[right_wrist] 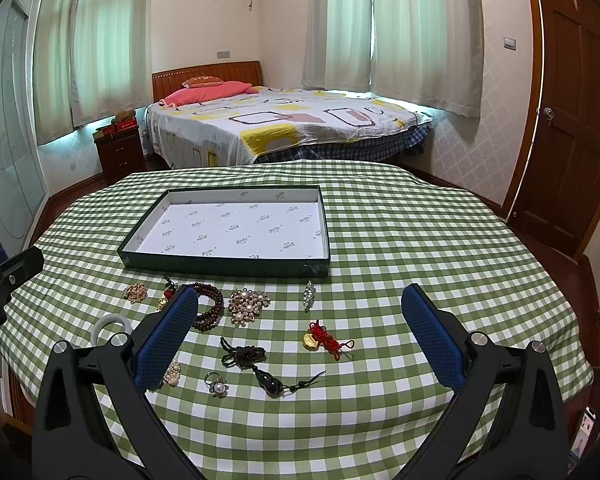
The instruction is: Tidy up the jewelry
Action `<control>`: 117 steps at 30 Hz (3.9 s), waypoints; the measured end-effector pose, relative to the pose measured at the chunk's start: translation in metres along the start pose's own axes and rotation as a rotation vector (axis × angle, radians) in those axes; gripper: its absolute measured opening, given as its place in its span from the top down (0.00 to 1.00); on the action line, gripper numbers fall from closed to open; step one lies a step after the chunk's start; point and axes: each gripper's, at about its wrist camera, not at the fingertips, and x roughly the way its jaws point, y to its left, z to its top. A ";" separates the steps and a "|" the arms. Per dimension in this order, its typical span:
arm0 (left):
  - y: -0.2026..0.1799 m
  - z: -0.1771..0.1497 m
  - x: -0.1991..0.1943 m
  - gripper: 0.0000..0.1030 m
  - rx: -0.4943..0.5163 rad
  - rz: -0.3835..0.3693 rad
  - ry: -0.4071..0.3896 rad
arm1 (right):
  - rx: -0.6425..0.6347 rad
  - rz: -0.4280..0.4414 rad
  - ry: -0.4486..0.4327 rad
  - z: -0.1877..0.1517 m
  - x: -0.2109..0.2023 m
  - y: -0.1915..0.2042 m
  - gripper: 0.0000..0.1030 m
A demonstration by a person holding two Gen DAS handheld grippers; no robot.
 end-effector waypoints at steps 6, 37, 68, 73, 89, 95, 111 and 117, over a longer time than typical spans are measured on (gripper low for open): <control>0.000 0.000 0.000 0.07 0.000 -0.001 0.001 | 0.000 0.001 0.000 0.000 0.000 0.000 0.04; 0.011 -0.005 0.016 0.07 -0.030 -0.011 0.032 | 0.006 0.016 0.028 -0.010 0.014 0.003 0.04; 0.027 -0.071 0.142 0.07 0.021 0.020 0.387 | 0.050 0.079 0.254 -0.049 0.096 -0.003 0.04; 0.025 -0.072 0.142 0.07 0.047 0.024 0.377 | 0.049 0.080 0.264 -0.051 0.099 -0.003 0.04; 0.033 -0.072 0.135 0.34 0.061 0.040 0.331 | 0.012 0.086 0.261 -0.053 0.094 0.004 0.05; 0.037 -0.071 0.130 0.34 0.048 0.043 0.323 | 0.016 0.115 0.296 -0.057 0.096 0.005 0.27; 0.048 -0.067 0.111 0.34 0.032 0.060 0.295 | -0.064 0.252 0.309 -0.071 0.085 0.043 0.58; 0.052 -0.068 0.102 0.34 0.032 0.065 0.288 | -0.067 0.285 0.323 -0.078 0.088 0.049 0.62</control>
